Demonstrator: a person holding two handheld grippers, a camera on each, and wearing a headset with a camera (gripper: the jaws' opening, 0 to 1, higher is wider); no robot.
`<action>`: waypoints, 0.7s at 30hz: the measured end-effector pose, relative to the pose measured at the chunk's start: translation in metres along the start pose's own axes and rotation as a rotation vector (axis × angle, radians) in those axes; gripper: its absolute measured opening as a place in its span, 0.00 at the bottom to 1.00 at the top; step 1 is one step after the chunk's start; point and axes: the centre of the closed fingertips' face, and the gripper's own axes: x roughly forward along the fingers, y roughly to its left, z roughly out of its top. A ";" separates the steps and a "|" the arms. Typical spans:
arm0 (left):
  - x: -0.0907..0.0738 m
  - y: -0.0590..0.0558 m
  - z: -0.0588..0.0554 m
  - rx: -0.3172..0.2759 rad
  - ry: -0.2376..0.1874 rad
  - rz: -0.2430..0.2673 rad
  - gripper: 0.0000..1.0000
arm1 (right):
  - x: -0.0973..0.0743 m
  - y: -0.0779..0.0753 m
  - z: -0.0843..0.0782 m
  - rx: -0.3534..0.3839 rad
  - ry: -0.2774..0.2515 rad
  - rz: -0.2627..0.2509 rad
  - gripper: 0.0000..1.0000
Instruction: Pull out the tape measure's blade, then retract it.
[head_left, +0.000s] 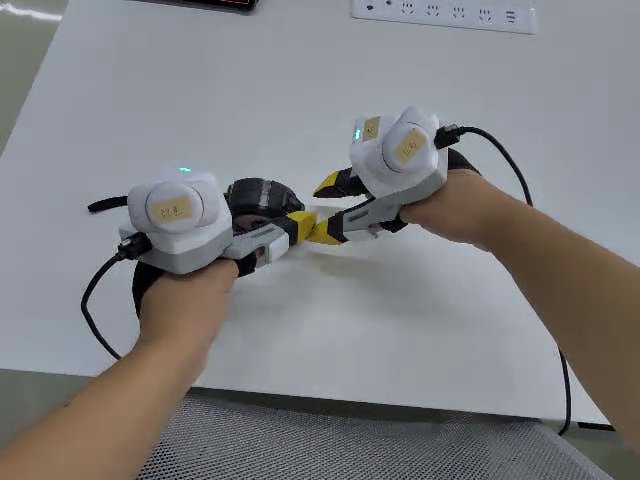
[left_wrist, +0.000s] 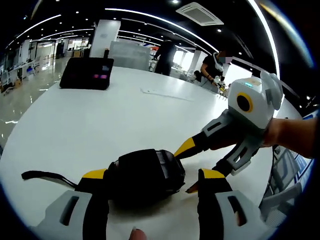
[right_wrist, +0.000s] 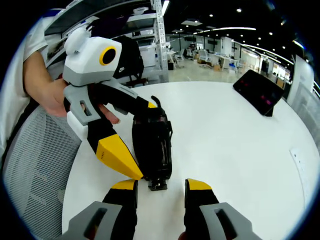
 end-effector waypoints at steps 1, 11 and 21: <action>-0.001 0.000 0.001 0.013 -0.004 -0.002 0.70 | -0.001 0.000 0.000 0.004 -0.002 -0.003 0.35; -0.006 -0.001 0.006 0.065 -0.017 -0.009 0.74 | -0.012 0.001 0.002 0.024 -0.029 -0.028 0.37; -0.015 -0.007 0.014 0.168 -0.035 -0.054 0.80 | -0.032 0.002 0.005 0.057 -0.079 -0.088 0.50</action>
